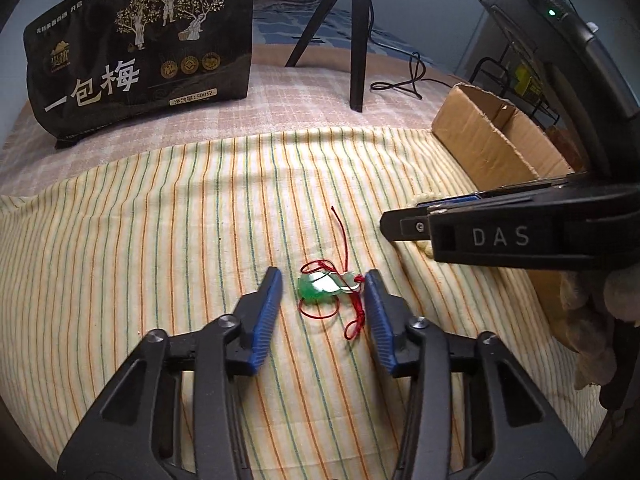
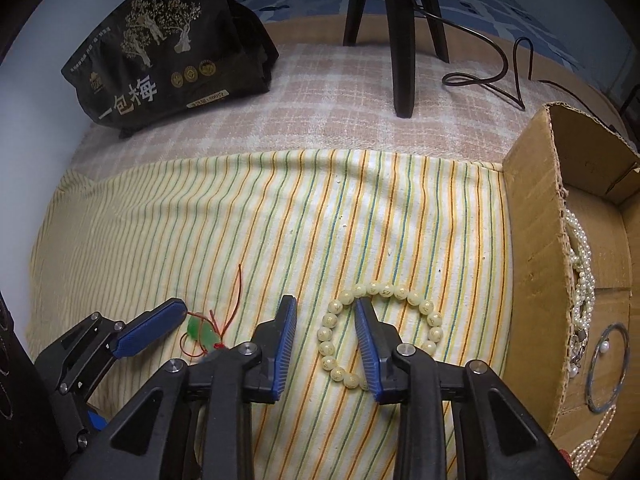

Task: Organize jewelry
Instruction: 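Close left gripper on the jade pendant while right gripper closes on the bracelet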

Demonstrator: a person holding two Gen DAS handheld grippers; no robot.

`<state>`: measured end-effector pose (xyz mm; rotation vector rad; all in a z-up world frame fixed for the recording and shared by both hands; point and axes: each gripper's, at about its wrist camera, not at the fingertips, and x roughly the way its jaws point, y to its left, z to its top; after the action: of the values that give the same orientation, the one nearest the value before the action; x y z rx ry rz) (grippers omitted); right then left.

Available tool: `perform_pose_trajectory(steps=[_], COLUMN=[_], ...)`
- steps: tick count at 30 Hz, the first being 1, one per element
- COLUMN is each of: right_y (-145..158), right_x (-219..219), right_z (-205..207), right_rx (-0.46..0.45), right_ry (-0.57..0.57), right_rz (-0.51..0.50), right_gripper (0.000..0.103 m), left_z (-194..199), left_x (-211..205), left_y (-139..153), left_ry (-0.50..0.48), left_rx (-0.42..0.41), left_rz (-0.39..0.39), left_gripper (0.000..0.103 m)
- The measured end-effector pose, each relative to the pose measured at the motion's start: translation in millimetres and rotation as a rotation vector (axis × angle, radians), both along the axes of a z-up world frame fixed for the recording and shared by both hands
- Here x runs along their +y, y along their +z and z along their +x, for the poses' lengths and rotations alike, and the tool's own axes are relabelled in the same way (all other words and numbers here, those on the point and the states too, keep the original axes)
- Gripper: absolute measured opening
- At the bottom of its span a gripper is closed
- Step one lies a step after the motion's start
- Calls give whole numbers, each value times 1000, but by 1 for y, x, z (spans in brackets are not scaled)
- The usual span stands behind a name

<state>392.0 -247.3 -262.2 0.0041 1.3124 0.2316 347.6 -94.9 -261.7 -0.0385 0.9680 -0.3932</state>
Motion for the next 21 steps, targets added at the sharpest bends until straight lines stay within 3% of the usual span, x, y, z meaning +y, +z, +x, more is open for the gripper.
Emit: perform_pose_trajectory(steps=[3, 10, 21], right_y=[-2, -2, 11], right_x=[6, 5, 7], right_z=[-1, -4, -21], right_rx=[-7, -17, -34], right_ry=[9, 29, 23], right_rz=[-21, -32, 48], right_gripper=[28, 7, 5], left_z=[2, 1, -10], left_x=[0, 0, 10], left_y=[-1, 0, 13], left_ry=[4, 7, 32], left_rx=[-2, -14, -29], left_rz=[1, 10, 7], left_gripper=[33, 32, 32])
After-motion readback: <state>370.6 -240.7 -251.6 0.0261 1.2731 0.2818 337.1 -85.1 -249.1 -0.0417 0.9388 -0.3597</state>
